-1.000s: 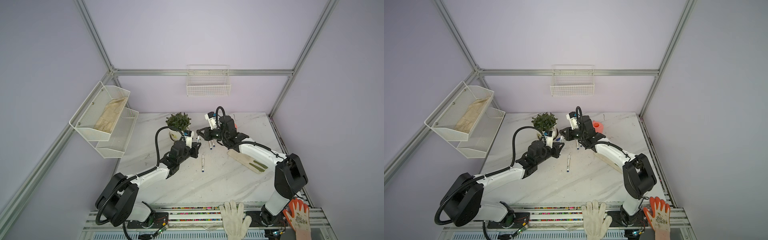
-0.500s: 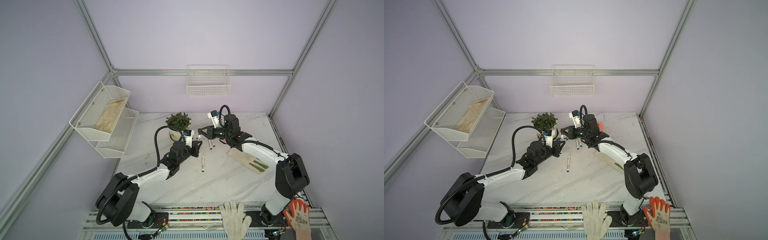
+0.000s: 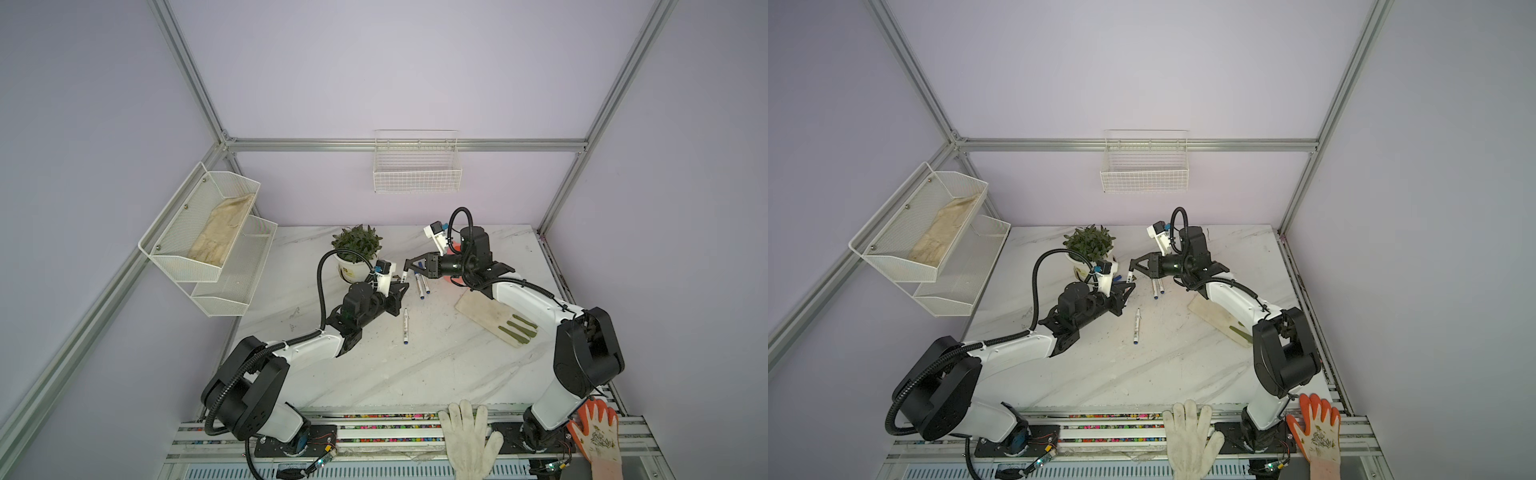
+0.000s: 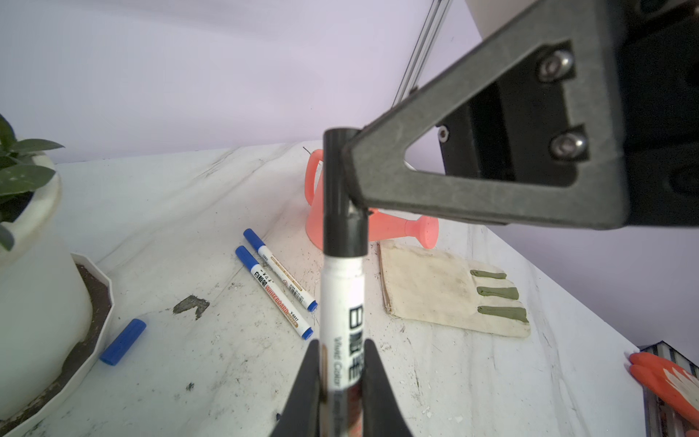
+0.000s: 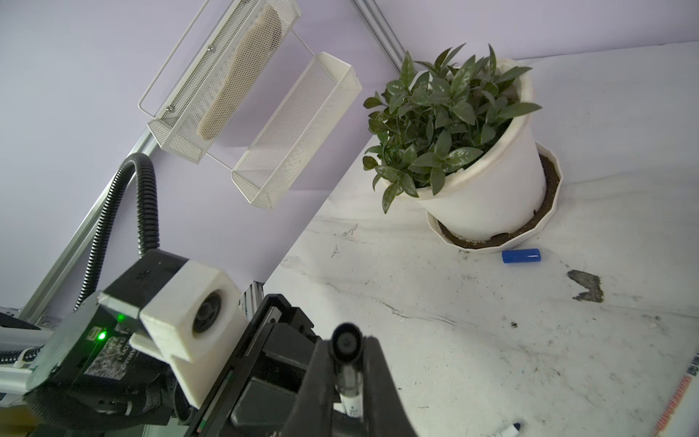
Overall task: Insert the pens into the pen caps
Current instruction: 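Lift the black cap with the right gripper and carry it above the left gripper's marker, then lower the black cap onto the marker tip held by the left gripper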
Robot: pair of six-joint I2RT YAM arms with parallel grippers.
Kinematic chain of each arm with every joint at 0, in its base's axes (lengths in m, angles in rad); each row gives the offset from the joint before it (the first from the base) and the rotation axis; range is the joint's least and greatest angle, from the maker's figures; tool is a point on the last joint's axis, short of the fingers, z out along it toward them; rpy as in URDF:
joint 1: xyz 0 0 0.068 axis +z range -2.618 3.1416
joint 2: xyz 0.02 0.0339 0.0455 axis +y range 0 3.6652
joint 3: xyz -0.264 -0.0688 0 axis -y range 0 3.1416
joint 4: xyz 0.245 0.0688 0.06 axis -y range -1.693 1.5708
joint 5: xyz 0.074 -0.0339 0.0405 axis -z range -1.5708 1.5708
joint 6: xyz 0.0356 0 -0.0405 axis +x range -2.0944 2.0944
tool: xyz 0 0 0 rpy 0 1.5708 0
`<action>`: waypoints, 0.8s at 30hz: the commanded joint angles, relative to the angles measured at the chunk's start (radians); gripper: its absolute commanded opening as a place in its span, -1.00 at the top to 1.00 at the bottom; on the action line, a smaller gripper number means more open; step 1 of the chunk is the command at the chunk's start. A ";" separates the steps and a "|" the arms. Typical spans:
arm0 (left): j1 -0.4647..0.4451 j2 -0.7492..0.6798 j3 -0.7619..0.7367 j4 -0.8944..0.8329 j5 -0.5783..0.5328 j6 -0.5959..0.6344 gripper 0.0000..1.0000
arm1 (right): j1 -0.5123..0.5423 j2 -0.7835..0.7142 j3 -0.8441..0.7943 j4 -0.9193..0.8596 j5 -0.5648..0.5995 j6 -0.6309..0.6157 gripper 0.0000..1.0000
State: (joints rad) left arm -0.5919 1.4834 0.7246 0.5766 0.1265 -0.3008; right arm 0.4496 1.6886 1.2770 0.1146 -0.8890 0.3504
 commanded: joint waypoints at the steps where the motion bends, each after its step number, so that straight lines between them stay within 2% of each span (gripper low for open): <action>1: 0.040 0.008 0.104 0.129 -0.142 0.002 1.00 | 0.020 -0.020 0.008 -0.120 -0.156 -0.024 1.00; 11: 0.006 0.043 0.091 0.200 -0.119 0.081 1.00 | 0.024 -0.051 0.032 -0.212 -0.076 -0.116 1.00; 15: -0.019 0.075 0.049 0.326 -0.132 0.153 1.00 | 0.030 -0.061 0.048 -0.253 -0.046 -0.163 1.00; 20: -0.047 0.124 0.031 0.439 -0.157 0.176 1.00 | 0.036 -0.063 0.063 -0.291 0.003 -0.201 1.00; 24: -0.064 0.155 0.026 0.494 -0.174 0.195 1.00 | 0.034 -0.075 0.068 -0.293 0.049 -0.206 0.77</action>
State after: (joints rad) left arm -0.6502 1.6344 0.7246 0.8787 0.0120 -0.1452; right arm 0.4477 1.6444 1.3426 -0.0624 -0.7807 0.1726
